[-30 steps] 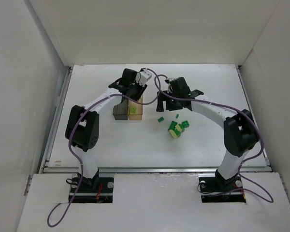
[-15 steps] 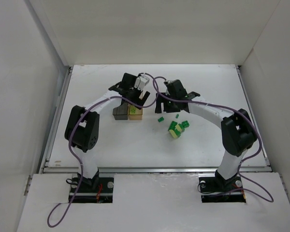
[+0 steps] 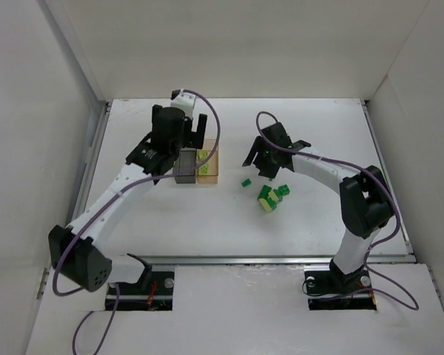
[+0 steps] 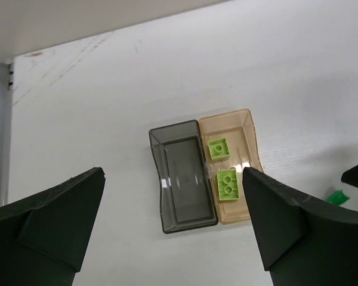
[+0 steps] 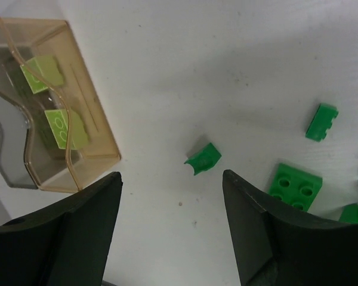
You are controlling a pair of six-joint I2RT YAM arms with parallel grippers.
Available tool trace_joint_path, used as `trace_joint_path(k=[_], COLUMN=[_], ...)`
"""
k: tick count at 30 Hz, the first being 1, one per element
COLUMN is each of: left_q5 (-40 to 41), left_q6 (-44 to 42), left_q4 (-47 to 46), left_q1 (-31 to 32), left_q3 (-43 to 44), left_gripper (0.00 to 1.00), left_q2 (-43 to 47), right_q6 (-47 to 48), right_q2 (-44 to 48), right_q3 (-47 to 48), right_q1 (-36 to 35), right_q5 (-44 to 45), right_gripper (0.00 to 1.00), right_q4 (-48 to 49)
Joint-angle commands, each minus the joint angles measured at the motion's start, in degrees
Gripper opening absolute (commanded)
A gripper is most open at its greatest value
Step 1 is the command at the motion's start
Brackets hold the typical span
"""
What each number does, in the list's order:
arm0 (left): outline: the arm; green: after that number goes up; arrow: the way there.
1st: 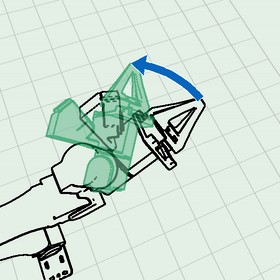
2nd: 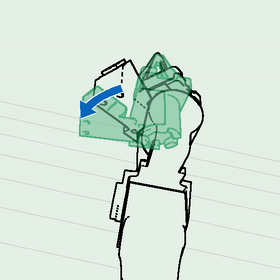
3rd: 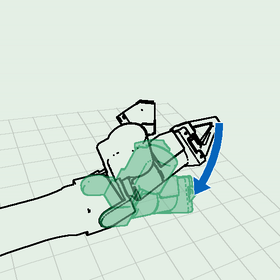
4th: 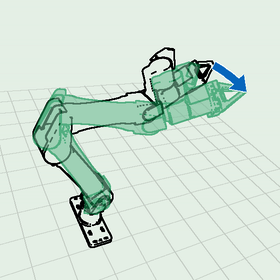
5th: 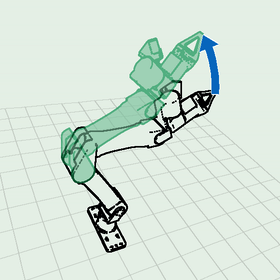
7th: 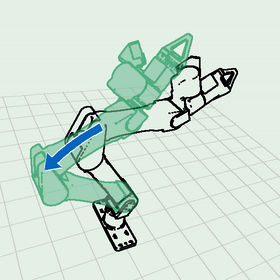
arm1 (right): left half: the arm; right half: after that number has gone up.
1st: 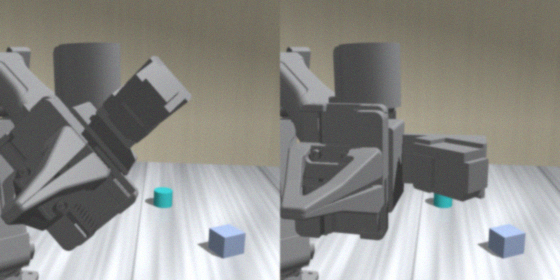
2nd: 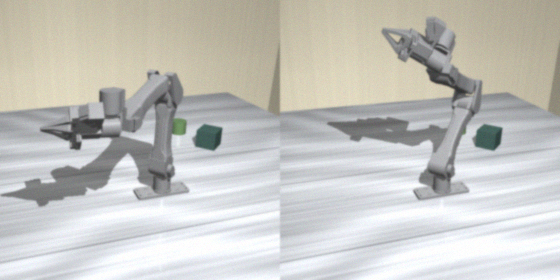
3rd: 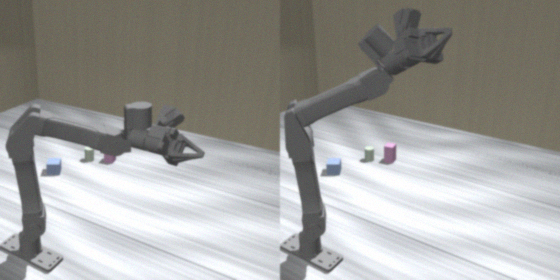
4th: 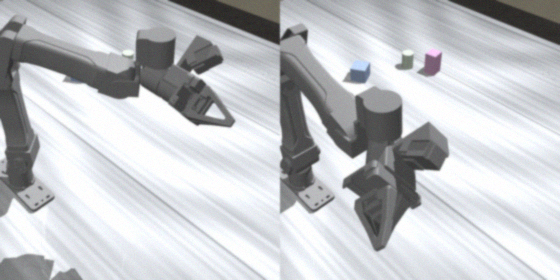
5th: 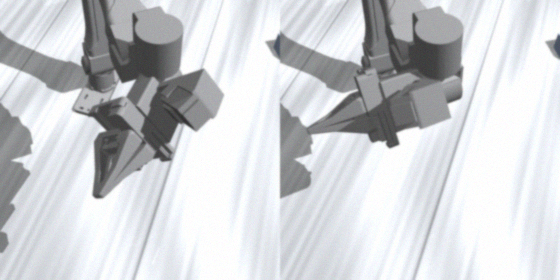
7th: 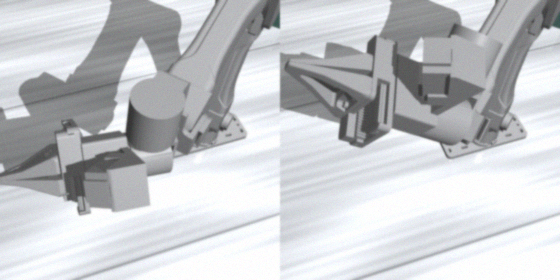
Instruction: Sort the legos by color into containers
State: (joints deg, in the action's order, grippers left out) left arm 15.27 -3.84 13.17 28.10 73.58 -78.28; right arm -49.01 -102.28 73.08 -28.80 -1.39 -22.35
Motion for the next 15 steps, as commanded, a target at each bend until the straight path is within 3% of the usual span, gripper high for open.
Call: trace_joint_path(k=[1,9,15], left_q5=[14.2,22.0,23.8], left_q6=[6.0,5.5,4.3], left_q4=[-3.2,-6.1,-7.4], left_q1=[3.2,9.9,12.4], left_q3=[-5.1,-15.1,-17.9], left_gripper=[1.00,1.00,1.00], left_q2=[5.7,15.2,17.7], right_q6=[-14.2,-23.3,-26.1], right_q2=[-1.9,-6.3,-6.9], right_q3=[2.4,7.0,6.6], right_q1=[-0.9,-2.6,-2.6], right_q5=[3.6,5.8,5.2], right_gripper=[0.73,0.70,0.69], right_q4=[-4.8,-14.5,-14.5])
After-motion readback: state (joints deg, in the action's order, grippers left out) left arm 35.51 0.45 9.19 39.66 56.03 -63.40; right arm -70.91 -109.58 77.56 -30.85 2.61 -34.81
